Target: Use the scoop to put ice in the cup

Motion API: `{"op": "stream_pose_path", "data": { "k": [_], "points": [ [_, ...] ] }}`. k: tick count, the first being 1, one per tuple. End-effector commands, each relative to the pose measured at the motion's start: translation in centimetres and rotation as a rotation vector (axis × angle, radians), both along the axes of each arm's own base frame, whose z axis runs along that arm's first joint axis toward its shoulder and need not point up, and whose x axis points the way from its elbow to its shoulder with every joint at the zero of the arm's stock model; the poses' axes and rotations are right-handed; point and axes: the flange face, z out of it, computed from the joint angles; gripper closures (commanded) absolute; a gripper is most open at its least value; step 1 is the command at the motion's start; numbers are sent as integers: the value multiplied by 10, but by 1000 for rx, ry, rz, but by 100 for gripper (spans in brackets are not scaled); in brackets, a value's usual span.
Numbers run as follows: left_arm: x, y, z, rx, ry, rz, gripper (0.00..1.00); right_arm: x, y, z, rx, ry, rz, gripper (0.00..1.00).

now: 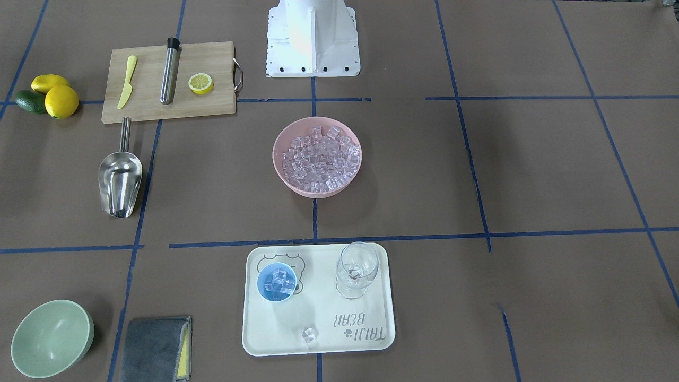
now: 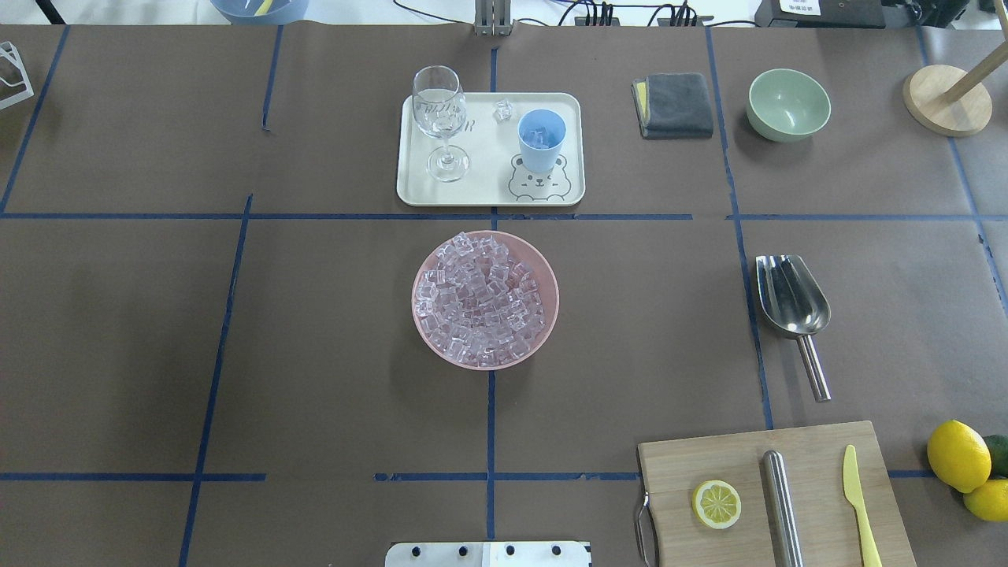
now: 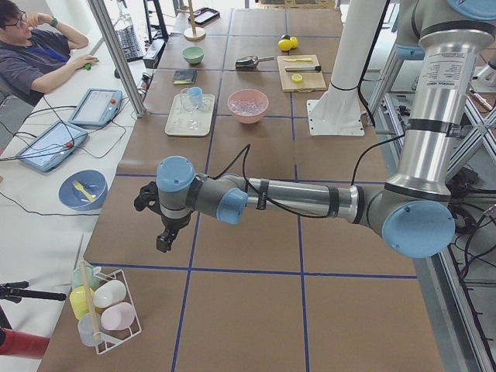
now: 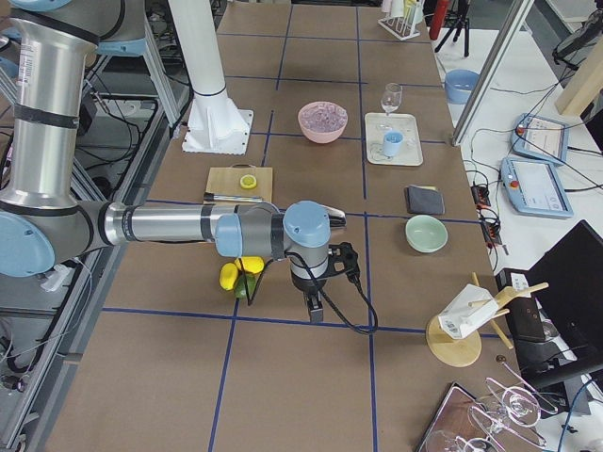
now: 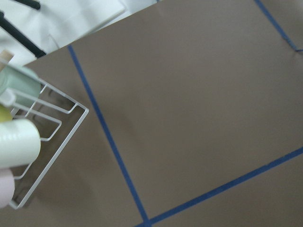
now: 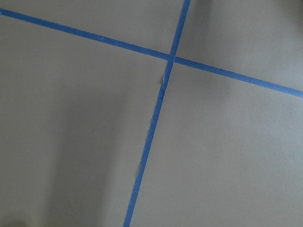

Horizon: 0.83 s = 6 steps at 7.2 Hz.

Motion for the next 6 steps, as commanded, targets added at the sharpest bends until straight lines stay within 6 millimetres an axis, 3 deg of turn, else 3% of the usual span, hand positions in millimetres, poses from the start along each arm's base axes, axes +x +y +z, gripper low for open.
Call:
{"op": "stream_pose_path", "data": {
  "k": [1, 4, 6],
  "points": [
    [-17, 20, 28, -154, 0, -28, 0, 0, 0, 0, 1, -3, 0, 0],
    [-14, 31, 32, -172, 70, -10, 0, 0, 0, 0, 1, -2, 0, 0],
    [-13, 29, 21, -149, 65, -12, 0, -1, -5, -2, 0, -11, -1, 0]
  ]
}}
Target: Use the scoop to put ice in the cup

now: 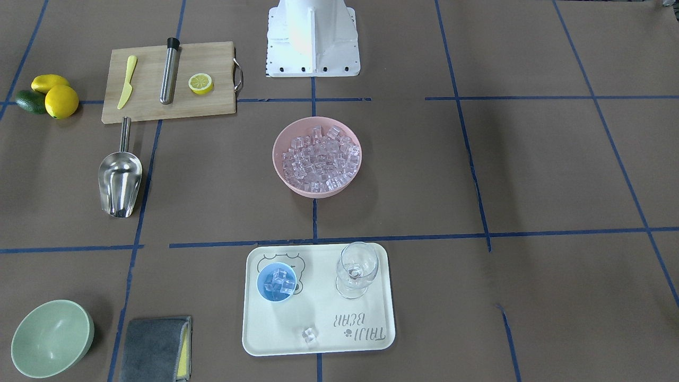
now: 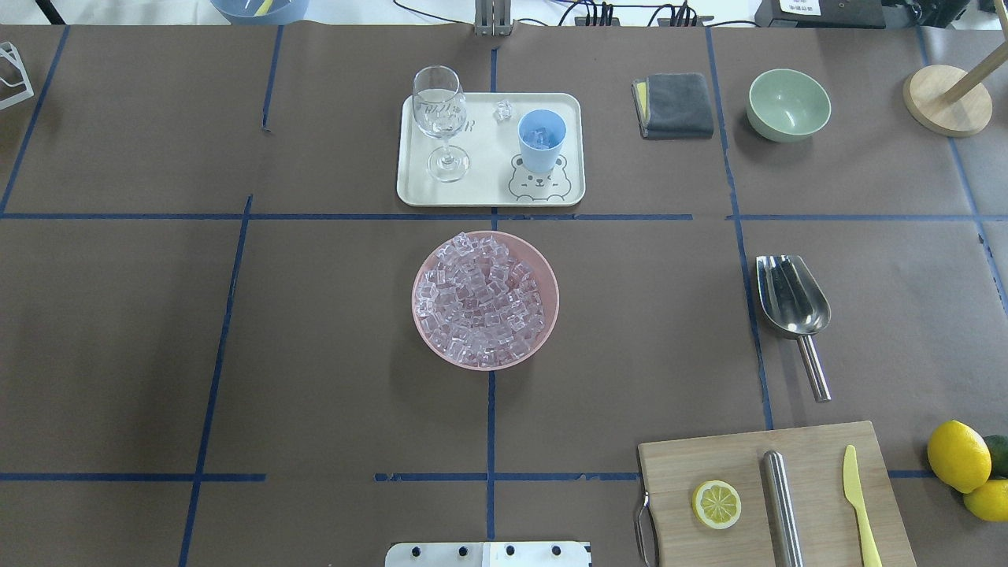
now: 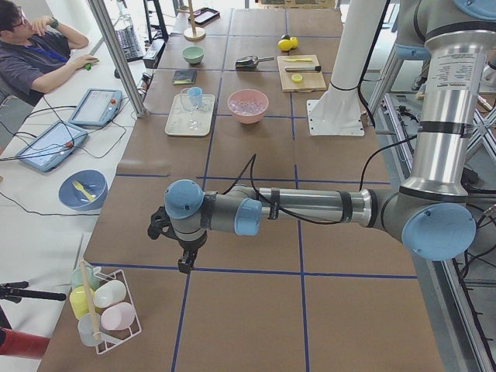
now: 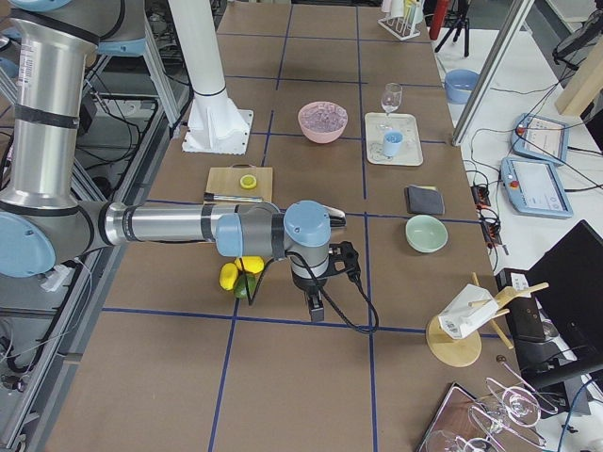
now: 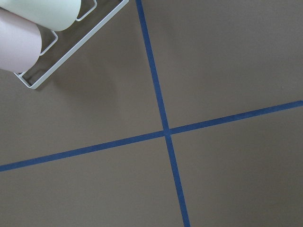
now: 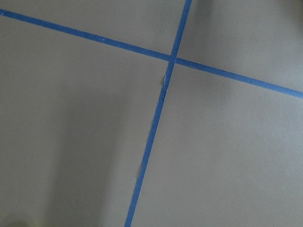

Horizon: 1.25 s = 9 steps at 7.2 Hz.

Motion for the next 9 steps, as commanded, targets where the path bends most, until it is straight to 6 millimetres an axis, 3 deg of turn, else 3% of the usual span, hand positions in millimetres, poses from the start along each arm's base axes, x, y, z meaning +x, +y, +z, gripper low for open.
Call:
{"op": "stream_pose_path", "data": {
  "k": [1, 3, 5, 9],
  "points": [
    [-1, 5, -25, 44, -7, -4, 0, -1, -1, 0, -9, -15, 1, 0],
    [-1, 19, -19, 38, -16, -3, 0, -1, -3, -1, -9, -15, 4, 0],
    [-1, 20, -24, 47, -16, -4, 0, -1, -2, 10, -20, -12, 3, 0],
    [-1, 20, -25, 50, -16, -4, 0, -1, -2, 11, -23, -12, 2, 0]
  ]
}}
